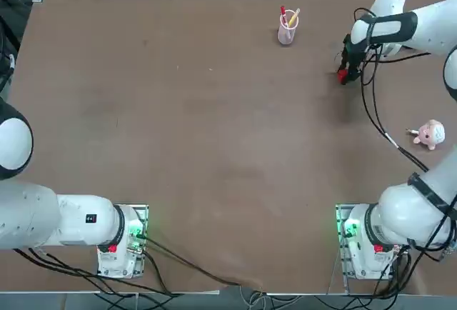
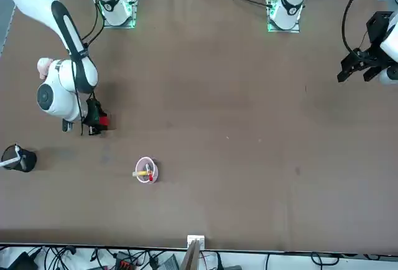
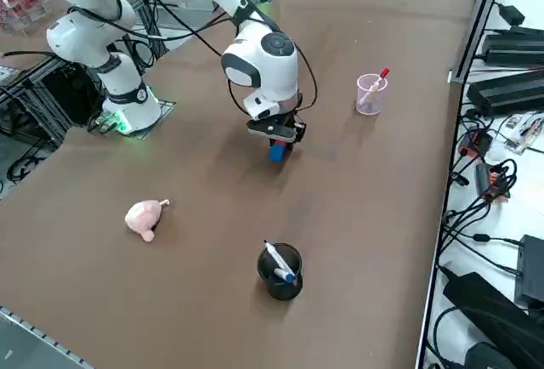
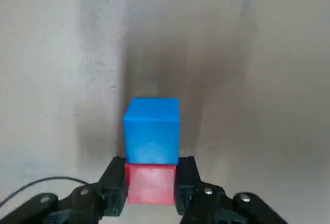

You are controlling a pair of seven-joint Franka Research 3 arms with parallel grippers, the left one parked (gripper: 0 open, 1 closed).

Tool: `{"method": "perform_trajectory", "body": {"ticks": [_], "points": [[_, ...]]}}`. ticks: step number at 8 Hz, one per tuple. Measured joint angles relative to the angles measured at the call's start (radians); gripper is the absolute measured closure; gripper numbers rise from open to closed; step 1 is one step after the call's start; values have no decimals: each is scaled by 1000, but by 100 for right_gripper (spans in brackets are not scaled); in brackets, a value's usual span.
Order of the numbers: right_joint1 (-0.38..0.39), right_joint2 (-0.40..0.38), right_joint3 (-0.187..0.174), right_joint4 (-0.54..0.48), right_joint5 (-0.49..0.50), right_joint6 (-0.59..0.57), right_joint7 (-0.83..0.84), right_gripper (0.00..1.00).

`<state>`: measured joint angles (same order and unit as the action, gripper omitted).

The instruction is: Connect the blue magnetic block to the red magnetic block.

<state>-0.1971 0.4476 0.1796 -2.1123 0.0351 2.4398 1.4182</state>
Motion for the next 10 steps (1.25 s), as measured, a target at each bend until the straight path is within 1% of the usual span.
{"method": "perform_trajectory", "body": {"ticks": [1,3,5,6,7,9,10], "points": [[-2,0,0,-1,0,3,-2,36],[-5,-21,0,8,-1,-17,-20,2],[-6,-63,5,57,-2,-136,-39,0],[-5,-87,9,100,-4,-224,-85,0],[-4,-114,13,156,-5,-331,-172,0],[-3,-168,17,292,-5,-540,-411,0],[-3,-186,16,357,-5,-613,-539,0]]}}
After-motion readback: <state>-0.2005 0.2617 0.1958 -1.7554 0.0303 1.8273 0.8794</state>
